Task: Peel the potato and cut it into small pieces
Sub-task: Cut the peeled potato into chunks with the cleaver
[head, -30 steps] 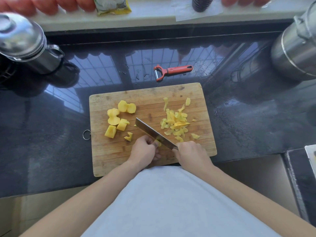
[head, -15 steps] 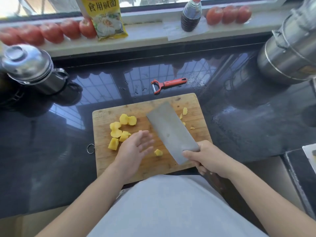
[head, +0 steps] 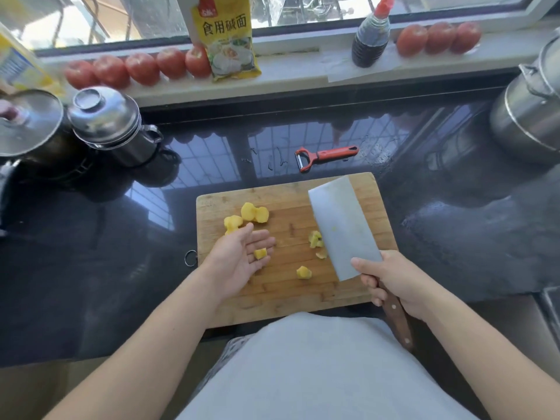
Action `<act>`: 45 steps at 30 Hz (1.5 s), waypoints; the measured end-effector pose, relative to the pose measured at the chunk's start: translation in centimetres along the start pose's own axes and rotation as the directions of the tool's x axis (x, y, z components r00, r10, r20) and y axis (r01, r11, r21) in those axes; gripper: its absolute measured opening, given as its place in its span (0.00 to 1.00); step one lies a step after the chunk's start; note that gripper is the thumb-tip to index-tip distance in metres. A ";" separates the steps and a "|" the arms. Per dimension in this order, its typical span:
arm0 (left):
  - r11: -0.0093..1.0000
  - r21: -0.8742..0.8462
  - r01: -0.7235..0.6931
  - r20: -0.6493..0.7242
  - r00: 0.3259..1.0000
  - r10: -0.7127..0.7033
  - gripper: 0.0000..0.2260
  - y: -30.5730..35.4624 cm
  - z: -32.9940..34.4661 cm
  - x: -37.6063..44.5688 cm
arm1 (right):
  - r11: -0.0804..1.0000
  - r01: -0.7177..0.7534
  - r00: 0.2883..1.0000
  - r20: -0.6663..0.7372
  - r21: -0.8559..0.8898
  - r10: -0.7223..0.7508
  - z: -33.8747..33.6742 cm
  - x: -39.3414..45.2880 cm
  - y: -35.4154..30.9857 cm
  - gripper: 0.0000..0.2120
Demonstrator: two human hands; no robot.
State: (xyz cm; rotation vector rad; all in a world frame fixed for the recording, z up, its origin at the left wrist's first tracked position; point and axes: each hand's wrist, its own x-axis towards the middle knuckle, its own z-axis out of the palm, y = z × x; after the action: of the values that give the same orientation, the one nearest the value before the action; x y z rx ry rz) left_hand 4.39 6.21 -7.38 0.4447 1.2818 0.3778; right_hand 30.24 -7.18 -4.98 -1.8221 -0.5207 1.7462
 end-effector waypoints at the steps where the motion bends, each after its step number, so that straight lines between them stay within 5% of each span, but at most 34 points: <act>1: 0.978 0.195 -0.067 -0.046 0.996 0.077 0.13 0.4 0.0 0.1 | 1.000 0.004 1.000 -0.014 0.009 -0.004 -0.1 0.0 0.2 0.06; 2: 0.867 0.476 -0.148 -0.060 0.978 0.200 0.17 0.6 -0.1 0.3 | 1.000 0.008 1.000 -0.027 0.014 -0.008 -0.2 0.0 0.3 0.06; 4: 0.291 0.912 -0.288 0.140 0.887 0.440 0.25 1.0 -0.4 0.8 | 1.000 0.009 0.999 -0.047 0.011 -0.009 -0.2 -0.2 0.7 0.06; 6: -0.251 0.902 -0.353 0.429 0.804 0.411 0.21 1.1 -1.1 1.8 | 1.000 0.009 0.998 -0.056 0.002 -0.009 -0.1 -0.4 1.1 0.07; 9: -0.621 0.678 -0.394 0.653 0.711 0.262 0.05 1.1 -1.8 3.1 | 1.000 0.019 0.997 -0.078 -0.015 -0.020 0.0 -0.9 1.8 0.07; 11: -0.717 0.573 -0.396 0.753 0.599 0.270 0.04 0.7 -1.5 3.4 | 1.000 0.023 0.994 -0.104 -0.006 -0.023 -0.1 -1.4 2.3 0.08; 13: -0.664 0.581 -0.470 0.783 0.544 0.300 0.06 -0.7 -0.1 2.9 | 1.000 0.019 0.990 -0.142 0.016 -0.016 -0.3 -1.9 3.0 0.09; 19: -0.452 0.622 -0.639 0.757 0.639 0.136 0.13 -6.1 2.9 3.6 | 0.999 0.003 0.973 -0.229 0.053 0.009 -0.5 -3.9 5.0 0.08; 21: -0.177 0.793 -0.582 0.608 0.743 0.281 0.12 -5.9 3.8 3.6 | 0.998 0.011 0.968 -0.251 0.057 0.004 -0.6 -4.6 5.5 0.09; 24: 0.502 0.743 -0.443 0.322 0.894 0.312 0.15 -5.6 4.0 2.7 | 0.998 0.003 0.964 -0.264 0.069 0.015 -0.5 -5.1 5.9 0.09; 28: 0.874 0.384 -0.297 0.247 0.945 0.213 0.11 -5.9 2.7 1.4 | 0.998 -0.008 0.967 -0.252 0.059 0.023 0.4 -5.2 6.0 0.10; 33: 0.845 0.427 -0.321 0.237 0.942 0.239 0.12 -6.2 1.2 1.1 | 1.000 -0.017 0.974 -0.226 0.000 0.017 1.5 -4.8 5.5 0.11; 36: 0.519 0.797 -0.310 0.182 0.942 0.283 0.13 -6.7 0.7 1.7 | 0.996 -0.023 0.972 -0.234 -0.090 0.002 2.1 -4.4 4.9 0.13; 39: 0.250 0.918 -0.309 0.215 0.915 0.340 0.10 -7.3 1.3 2.3 | 0.962 -0.042 0.964 -0.263 -0.270 -0.032 2.7 -3.9 4.5 0.13; 45: 0.296 0.896 -0.331 0.170 0.872 0.459 0.19 -8.9 2.2 2.7 | 0.743 -0.108 0.938 -0.314 -0.661 -0.143 4.0 -3.0 5.1 0.15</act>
State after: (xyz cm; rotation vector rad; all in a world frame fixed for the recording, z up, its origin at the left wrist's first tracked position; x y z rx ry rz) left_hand 7.41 -0.32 -13.70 1.7771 1.4055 0.0517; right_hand 25.55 -12.47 -5.85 -2.5384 -1.1225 1.2330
